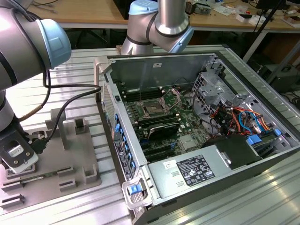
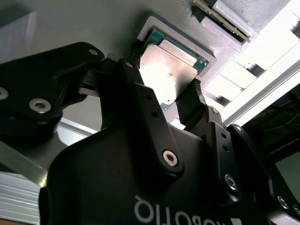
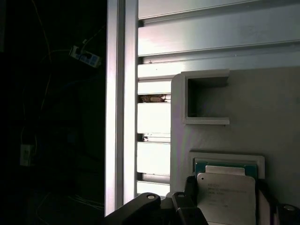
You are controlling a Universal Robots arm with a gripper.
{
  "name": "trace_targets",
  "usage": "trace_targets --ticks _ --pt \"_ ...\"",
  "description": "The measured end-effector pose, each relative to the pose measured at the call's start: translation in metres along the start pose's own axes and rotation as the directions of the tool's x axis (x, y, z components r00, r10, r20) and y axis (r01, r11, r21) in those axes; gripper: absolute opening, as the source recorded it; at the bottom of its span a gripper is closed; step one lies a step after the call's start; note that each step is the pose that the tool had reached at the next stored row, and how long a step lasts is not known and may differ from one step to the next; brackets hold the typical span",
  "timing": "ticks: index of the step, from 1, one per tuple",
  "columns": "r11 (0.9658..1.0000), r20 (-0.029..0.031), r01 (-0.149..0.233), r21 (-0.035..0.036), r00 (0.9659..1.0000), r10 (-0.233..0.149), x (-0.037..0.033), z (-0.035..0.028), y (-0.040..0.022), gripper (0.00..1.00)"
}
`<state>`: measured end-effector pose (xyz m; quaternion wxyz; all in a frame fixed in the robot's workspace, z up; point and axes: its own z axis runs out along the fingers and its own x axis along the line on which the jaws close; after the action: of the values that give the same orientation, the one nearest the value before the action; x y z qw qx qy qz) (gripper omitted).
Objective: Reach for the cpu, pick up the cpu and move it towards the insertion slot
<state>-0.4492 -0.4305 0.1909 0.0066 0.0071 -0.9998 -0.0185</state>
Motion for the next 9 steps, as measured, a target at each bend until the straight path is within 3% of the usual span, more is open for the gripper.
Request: trace_targets --ticks 9 --pt "1.0000 -0.0001 0.000 0.0000 1.0000 0.000 0.0001 -0.0038 0.0002 0.55"
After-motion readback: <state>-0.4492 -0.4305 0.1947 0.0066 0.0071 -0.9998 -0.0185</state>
